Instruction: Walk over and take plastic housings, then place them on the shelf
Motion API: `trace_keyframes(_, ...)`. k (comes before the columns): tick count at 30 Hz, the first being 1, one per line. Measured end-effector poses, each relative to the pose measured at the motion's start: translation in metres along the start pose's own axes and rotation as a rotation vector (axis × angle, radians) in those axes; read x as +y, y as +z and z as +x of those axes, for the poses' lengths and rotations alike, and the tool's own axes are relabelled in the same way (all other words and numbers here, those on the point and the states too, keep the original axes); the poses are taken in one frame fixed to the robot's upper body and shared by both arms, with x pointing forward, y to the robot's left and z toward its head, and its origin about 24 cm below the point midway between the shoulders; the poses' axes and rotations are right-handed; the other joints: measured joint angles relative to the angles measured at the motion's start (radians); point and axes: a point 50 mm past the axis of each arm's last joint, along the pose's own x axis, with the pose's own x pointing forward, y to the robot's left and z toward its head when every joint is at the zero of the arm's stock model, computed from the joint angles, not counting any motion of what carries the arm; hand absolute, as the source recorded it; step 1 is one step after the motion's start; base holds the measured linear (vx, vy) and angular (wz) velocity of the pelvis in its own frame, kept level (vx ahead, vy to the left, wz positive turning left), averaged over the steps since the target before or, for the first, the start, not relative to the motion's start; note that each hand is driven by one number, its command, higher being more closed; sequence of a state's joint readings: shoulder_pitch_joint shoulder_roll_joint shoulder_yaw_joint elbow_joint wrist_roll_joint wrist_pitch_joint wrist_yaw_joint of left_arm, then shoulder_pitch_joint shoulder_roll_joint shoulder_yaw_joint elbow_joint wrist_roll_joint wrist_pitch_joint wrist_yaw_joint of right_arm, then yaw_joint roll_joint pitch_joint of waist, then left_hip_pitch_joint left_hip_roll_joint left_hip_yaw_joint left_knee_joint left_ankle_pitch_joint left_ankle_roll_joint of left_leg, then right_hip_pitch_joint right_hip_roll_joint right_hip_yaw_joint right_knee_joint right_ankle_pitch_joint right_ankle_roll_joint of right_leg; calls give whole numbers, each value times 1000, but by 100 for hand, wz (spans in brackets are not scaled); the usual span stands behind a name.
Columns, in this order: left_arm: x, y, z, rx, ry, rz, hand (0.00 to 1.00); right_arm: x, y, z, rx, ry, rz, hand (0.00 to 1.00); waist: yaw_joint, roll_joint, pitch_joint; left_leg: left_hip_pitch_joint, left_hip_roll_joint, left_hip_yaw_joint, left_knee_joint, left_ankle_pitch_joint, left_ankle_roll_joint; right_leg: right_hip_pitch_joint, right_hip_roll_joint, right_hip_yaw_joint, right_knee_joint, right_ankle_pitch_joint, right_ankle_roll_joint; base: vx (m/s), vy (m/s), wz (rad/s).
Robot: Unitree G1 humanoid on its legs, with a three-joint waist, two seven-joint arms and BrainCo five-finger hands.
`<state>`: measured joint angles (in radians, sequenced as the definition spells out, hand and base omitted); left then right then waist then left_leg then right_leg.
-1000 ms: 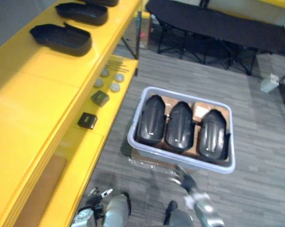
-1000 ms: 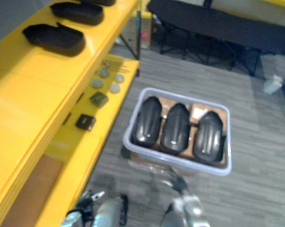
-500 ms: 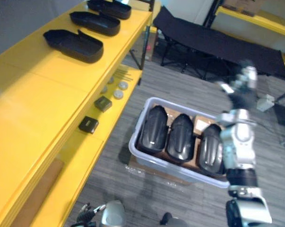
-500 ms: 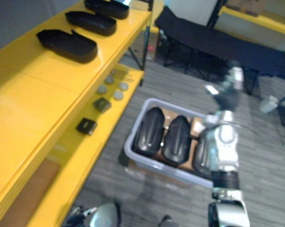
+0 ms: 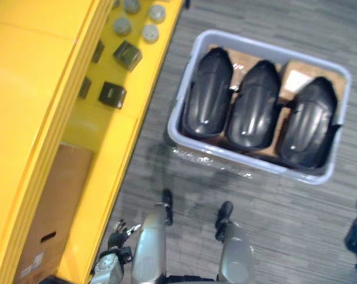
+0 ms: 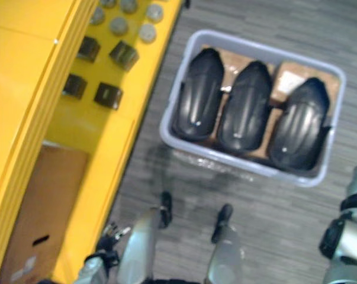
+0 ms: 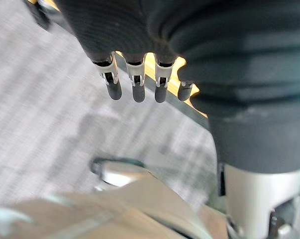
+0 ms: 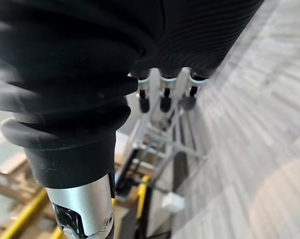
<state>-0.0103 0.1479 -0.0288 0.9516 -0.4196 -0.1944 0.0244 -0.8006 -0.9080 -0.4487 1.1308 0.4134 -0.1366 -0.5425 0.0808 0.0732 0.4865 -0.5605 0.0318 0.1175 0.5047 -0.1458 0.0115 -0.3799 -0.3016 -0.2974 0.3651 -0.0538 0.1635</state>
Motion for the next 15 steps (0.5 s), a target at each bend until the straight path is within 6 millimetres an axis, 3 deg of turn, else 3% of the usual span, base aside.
trace_keyframes(6,-8,0,2,8,-45,-30,0,11,-6,-1,45,76,-128,0,26,41,16,-40,-14,-1,-23,31,4,-60,-14,3,23,0,-1,-4,-5,5)
trace_keyframes(11,-23,7,5,-19,-111,-51,0,15,11,3,-20,164,-225,0,31,70,31,-60,-23,-12,-9,31,4,-90,-28,4,73,-25,-4,2,-10,6)
trace_keyframes(15,-28,8,5,-27,-130,-62,0,21,10,1,-33,241,-296,0,45,77,32,-75,-23,-17,-8,35,-2,-115,-30,6,98,-38,-11,-15,-36,3)
